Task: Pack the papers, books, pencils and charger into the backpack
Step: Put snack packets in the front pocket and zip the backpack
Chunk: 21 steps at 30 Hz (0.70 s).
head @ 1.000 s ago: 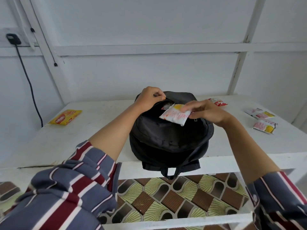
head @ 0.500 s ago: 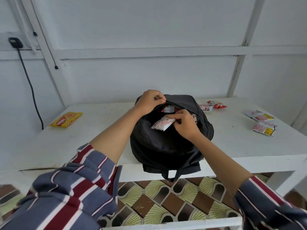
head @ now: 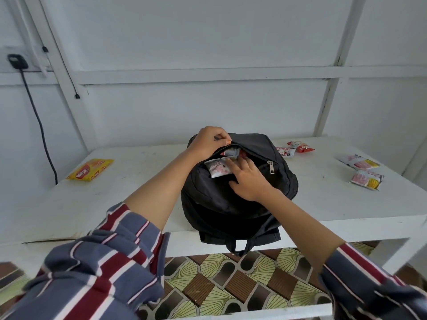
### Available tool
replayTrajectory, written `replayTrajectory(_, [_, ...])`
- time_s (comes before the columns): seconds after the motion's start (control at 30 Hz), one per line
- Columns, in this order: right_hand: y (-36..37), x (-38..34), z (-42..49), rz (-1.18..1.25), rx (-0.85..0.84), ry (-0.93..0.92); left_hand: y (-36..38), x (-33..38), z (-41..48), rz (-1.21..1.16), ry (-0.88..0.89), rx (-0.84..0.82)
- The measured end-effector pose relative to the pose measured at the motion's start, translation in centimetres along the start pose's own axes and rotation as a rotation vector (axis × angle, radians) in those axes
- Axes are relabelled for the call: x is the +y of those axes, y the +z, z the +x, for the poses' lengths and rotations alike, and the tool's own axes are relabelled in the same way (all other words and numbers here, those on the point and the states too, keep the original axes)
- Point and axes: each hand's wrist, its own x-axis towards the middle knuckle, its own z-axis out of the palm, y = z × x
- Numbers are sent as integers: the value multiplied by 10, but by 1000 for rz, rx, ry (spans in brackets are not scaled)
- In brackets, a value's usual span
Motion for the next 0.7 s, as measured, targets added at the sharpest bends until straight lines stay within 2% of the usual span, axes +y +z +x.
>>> replayTrajectory(0.07, [-10, 4, -4, 15, 72, -44, -1, 0, 0, -2, 3, 1])
replayTrajectory(0.13, [-20, 8, -9, 169, 94, -98, -1, -1, 1, -5, 9, -1])
replayTrajectory(0.2, [-24, 8, -15, 279, 28, -175, -1, -1, 1, -3, 16, 1])
replayTrajectory(0.27, [-21, 5, -15, 276, -71, -218, -1, 0, 2, -3, 23, 3])
replayTrajectory(0.53, [-8, -2, 18, 298, -156, -152, -4, 1, 1, -17, 38, -19])
replayTrajectory(0.7, [-5, 5, 24, 485, -82, -139, -5, 0, 1, -17, 41, -25])
